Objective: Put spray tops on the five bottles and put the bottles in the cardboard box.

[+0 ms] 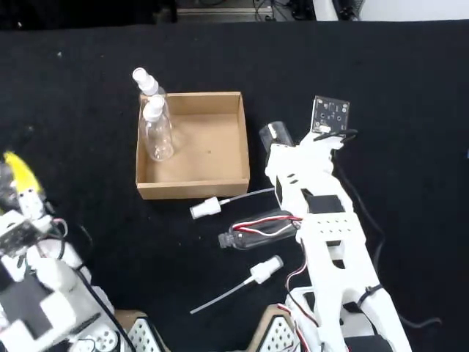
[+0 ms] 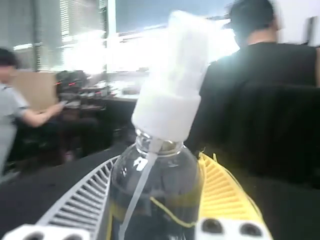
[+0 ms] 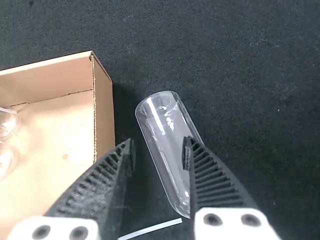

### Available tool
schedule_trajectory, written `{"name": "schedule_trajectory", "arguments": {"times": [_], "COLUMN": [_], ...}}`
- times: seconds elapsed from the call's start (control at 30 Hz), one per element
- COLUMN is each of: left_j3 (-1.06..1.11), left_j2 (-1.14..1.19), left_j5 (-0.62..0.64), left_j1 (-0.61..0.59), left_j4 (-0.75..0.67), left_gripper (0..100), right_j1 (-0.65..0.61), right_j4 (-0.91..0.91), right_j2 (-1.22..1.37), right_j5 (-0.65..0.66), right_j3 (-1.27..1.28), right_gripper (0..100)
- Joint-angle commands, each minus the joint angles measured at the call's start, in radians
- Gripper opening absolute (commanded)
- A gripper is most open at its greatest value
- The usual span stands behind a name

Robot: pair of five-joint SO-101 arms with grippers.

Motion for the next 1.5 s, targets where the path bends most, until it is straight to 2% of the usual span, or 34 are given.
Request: {"name": "schedule_trajectory", "arguments": {"times": [0.0, 0.3, 0.53, 0.87, 0.97, 1.17, 1.47], "left_j3": [0.018, 0.022, 0.025, 0.045, 0.045, 0.044, 0.044], "left_j2": [-0.230, -0.667, -1.017, -1.330, -1.370, -1.347, -1.122], "left_j5": [0.000, 0.003, 0.003, 0.003, 0.003, 0.003, 0.003], "left_j1": [0.105, 0.214, 0.354, 0.584, 0.671, 0.776, 0.797], "left_j4": [0.187, 0.686, 1.096, 1.427, 1.476, 1.471, 1.258], "left_gripper": [3, 3, 3, 3, 3, 3, 3], "right_j1": [-0.009, -0.009, -0.011, -0.014, -0.014, -0.014, -0.014], "right_j4": [-0.026, -0.028, -0.028, -0.028, -0.028, -0.028, -0.028], "right_j2": [-0.031, -0.028, -0.027, -0.027, -0.027, -0.027, -0.025], "right_j5": [0.002, 0.002, 0.002, 0.002, 0.002, 0.002, 0.002], "right_j3": [-0.007, -0.008, -0.007, -0.004, -0.004, -0.004, -0.002], "right_gripper": [13.4, 13.4, 13.4, 13.4, 13.4, 13.4, 13.4]}}
